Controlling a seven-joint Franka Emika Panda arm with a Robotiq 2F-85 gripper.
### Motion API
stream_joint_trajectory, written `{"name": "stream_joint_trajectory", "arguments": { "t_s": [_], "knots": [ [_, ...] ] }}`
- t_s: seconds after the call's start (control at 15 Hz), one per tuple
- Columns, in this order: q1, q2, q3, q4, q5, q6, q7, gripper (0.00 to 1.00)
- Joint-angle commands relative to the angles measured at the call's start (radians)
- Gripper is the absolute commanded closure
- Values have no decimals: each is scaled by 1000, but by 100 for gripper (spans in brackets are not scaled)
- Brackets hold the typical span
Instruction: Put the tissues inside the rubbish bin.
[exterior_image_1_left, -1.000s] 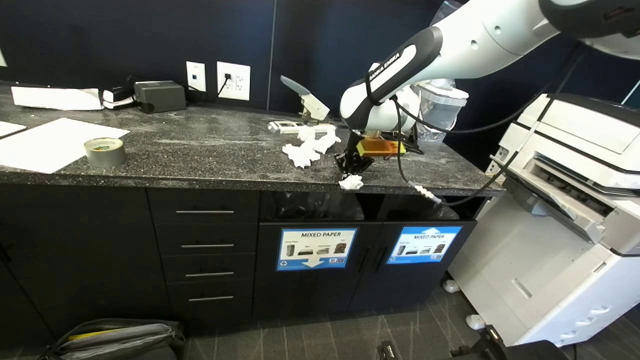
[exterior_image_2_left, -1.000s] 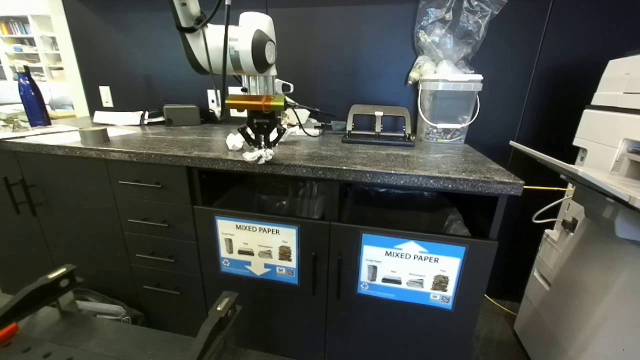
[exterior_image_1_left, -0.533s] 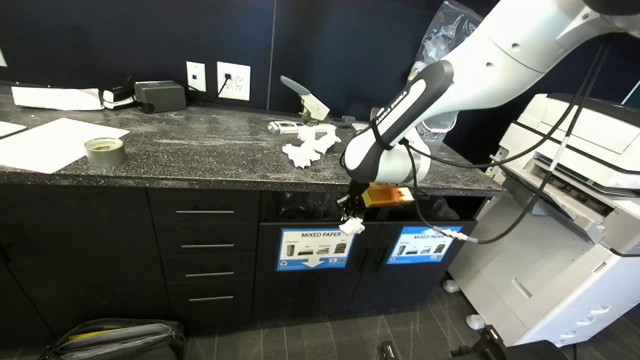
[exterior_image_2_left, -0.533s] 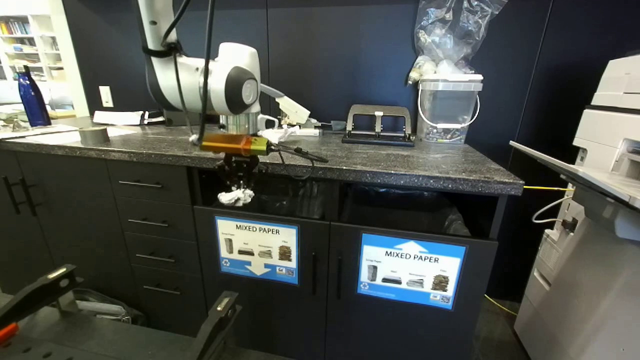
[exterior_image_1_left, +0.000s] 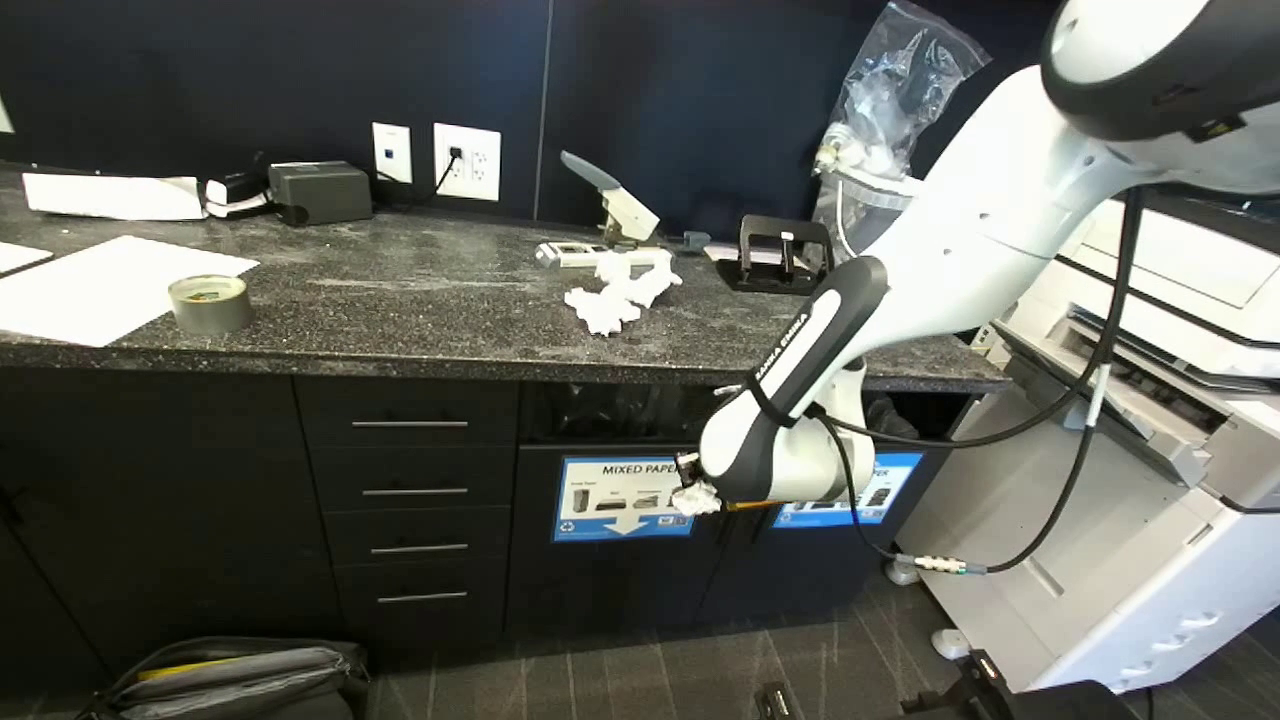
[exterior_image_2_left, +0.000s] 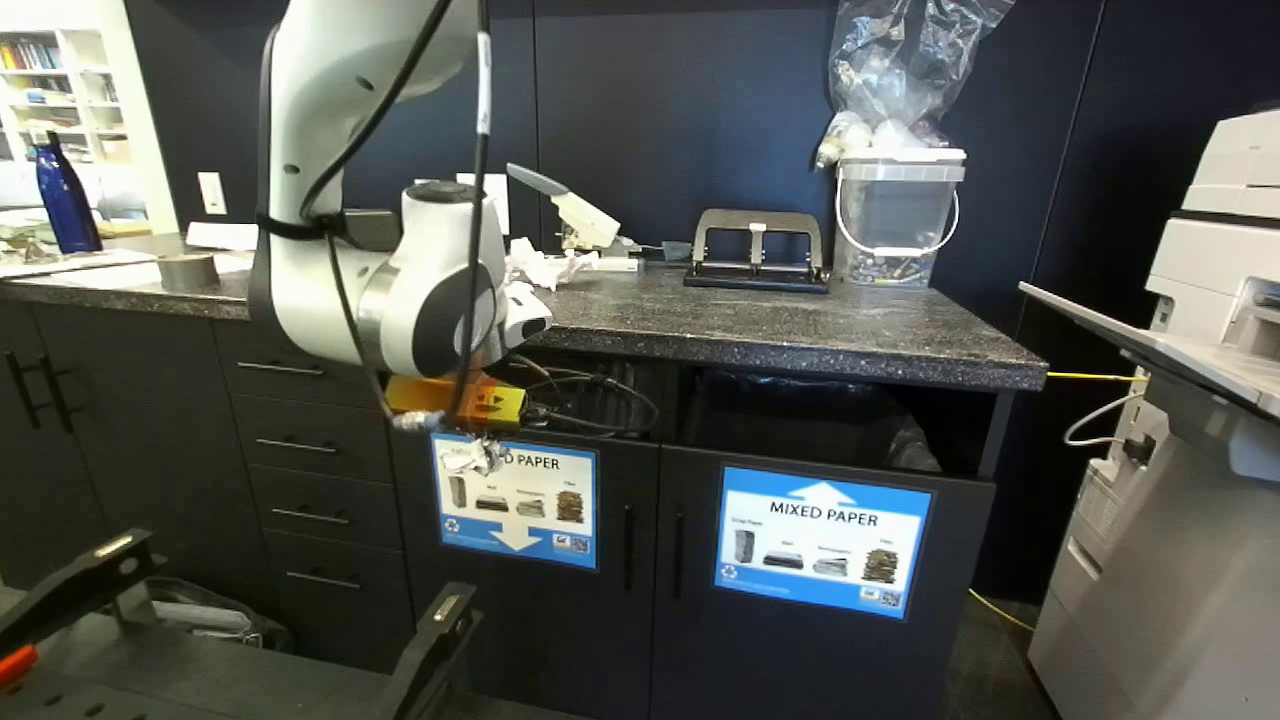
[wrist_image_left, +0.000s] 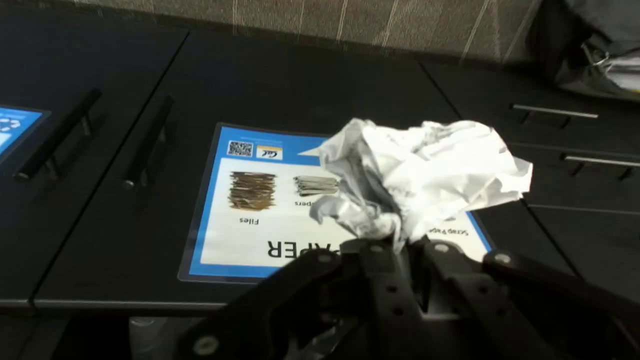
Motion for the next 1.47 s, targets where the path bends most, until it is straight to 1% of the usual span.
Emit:
{"name": "stream_joint_trajectory", "arguments": {
  "t_s": [0.0,0.2,0.4,0.47,0.6,0.87,1.0,1.4],
  "knots": [
    [14,199,-20,114,-29,269,60,90],
    [18,331,-23,229,-30,416,107,90],
    [30,428,-17,355,-21,505,152,90],
    [35,446,-14,399,-18,518,166,90],
    [59,503,-20,494,2,560,180,90],
    [71,569,-14,652,-13,590,217,90],
    [88,621,-21,732,-2,596,217,90],
    [111,732,-13,934,48,605,233,90]
  ]
}}
